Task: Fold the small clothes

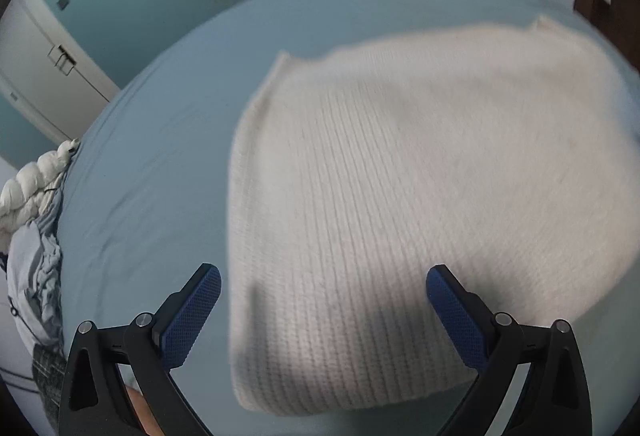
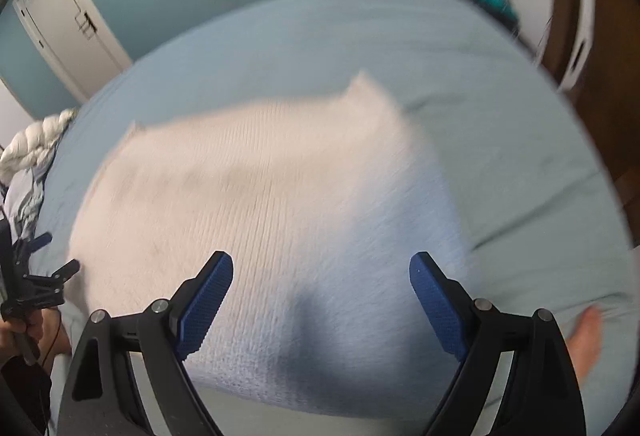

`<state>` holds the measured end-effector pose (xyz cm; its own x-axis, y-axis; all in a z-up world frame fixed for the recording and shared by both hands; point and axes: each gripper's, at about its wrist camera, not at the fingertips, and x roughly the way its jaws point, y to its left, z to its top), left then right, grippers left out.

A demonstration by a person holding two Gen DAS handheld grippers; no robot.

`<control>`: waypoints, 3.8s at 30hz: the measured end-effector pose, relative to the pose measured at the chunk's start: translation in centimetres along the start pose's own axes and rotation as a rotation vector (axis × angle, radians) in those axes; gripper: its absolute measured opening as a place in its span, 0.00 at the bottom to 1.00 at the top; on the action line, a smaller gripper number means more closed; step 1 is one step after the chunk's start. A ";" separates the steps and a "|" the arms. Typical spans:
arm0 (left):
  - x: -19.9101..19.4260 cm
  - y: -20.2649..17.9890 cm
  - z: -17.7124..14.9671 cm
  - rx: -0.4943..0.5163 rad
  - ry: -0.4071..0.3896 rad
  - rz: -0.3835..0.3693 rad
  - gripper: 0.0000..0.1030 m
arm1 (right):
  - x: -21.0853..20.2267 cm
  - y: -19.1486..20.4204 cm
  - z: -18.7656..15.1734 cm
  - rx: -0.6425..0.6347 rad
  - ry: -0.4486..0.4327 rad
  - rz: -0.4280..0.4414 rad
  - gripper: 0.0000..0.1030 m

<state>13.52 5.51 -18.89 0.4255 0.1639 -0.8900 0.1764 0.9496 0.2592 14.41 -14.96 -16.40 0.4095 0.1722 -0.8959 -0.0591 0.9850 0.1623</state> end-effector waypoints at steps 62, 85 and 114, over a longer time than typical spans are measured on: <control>-1.4 -4.8 0.0 0.108 -0.087 -0.023 1.00 | 0.2 5.5 2.2 -0.317 -0.076 -0.001 0.90; -2.6 -11.1 1.5 0.248 -0.186 -0.068 1.00 | 3.1 7.1 3.0 -0.453 -0.005 0.032 0.99; -3.7 3.2 2.5 -0.047 -0.026 -0.208 1.00 | 1.1 0.3 5.1 -0.080 0.228 0.133 0.99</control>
<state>14.73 7.26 -13.84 0.4068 -0.0431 -0.9125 0.2216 0.9737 0.0528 19.53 -14.52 -15.22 0.1788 0.2894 -0.9404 -0.1741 0.9500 0.2593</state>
